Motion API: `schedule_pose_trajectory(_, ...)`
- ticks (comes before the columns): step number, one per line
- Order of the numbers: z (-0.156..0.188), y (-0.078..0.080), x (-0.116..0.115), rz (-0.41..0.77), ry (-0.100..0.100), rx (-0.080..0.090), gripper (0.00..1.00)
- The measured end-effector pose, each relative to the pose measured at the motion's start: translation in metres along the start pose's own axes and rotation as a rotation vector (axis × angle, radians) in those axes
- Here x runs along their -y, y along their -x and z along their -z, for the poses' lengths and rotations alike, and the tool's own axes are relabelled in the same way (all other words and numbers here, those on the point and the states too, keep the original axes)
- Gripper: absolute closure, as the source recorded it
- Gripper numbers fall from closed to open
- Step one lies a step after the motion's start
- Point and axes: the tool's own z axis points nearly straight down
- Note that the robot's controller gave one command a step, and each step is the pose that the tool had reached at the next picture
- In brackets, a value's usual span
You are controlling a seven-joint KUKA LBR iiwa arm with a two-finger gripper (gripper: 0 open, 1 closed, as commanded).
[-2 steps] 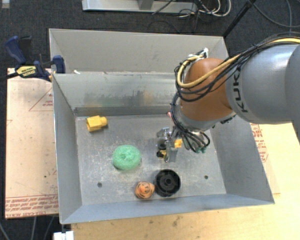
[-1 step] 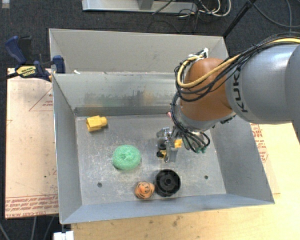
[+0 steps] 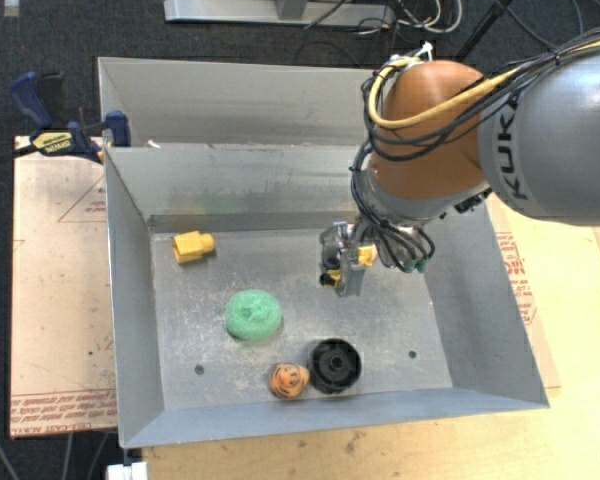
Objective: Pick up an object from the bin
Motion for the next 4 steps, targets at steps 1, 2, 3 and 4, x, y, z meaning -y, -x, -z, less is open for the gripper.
schedule_pose_trajectory(1,0.0,0.0,0.0,-0.001,0.0,0.0,0.0)
schedule_pose_trajectory(2,0.0,0.0,0.0,-0.001,0.0,0.0,0.0)
schedule_pose_trajectory(3,-0.053,-0.012,0.011,0.019,0.0,0.005,0.0)
schedule_pose_trajectory(4,-0.115,-0.041,0.015,-0.071,0.0,0.0,0.0)
